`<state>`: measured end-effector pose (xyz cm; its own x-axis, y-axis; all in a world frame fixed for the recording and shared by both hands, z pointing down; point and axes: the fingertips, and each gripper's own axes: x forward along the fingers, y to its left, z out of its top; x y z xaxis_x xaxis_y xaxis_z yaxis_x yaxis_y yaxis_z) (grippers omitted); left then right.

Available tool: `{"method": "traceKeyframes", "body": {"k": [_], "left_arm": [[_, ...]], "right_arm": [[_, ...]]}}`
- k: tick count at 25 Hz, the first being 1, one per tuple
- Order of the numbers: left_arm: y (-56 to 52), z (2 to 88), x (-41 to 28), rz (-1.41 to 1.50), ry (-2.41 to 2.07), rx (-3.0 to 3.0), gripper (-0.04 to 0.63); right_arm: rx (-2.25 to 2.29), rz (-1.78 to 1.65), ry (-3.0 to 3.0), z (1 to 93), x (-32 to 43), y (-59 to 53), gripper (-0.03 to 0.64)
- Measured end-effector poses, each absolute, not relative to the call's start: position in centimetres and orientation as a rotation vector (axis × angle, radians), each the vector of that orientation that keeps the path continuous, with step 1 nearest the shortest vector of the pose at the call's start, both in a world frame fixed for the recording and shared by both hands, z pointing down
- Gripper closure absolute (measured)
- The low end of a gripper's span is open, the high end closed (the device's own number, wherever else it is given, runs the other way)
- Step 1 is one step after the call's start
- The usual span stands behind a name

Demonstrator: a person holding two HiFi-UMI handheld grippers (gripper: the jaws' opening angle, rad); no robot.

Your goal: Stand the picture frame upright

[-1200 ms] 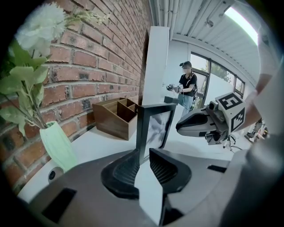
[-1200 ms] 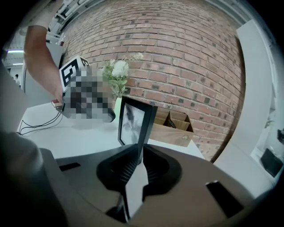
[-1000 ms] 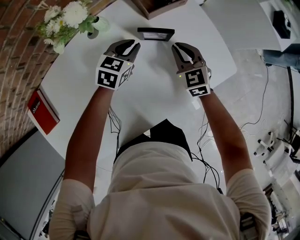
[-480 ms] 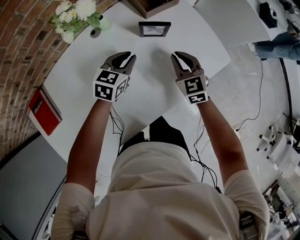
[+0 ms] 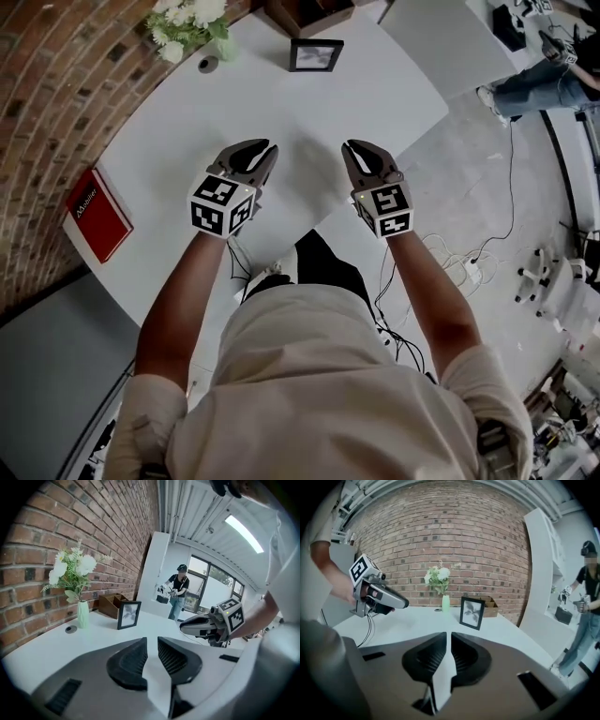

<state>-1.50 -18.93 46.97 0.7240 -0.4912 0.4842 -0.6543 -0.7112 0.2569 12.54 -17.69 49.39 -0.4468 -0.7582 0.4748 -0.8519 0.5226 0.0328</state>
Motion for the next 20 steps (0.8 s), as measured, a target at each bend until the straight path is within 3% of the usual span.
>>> {"method": "traceKeyframes", "body": {"k": [14, 20], "left_arm": [[-5.1, 42.7, -5.3, 0.468, -0.744, 2.505, 0.600], [-0.3, 41.2, -6.6, 0.471, -0.658, 2.513, 0.600]], "right_arm": [[1.363, 0.382, -2.408, 44.4, 6.9, -3.6, 0.604], [1.346, 0.404, -2.435, 42.7, 4.9, 0.9, 0.612]]}}
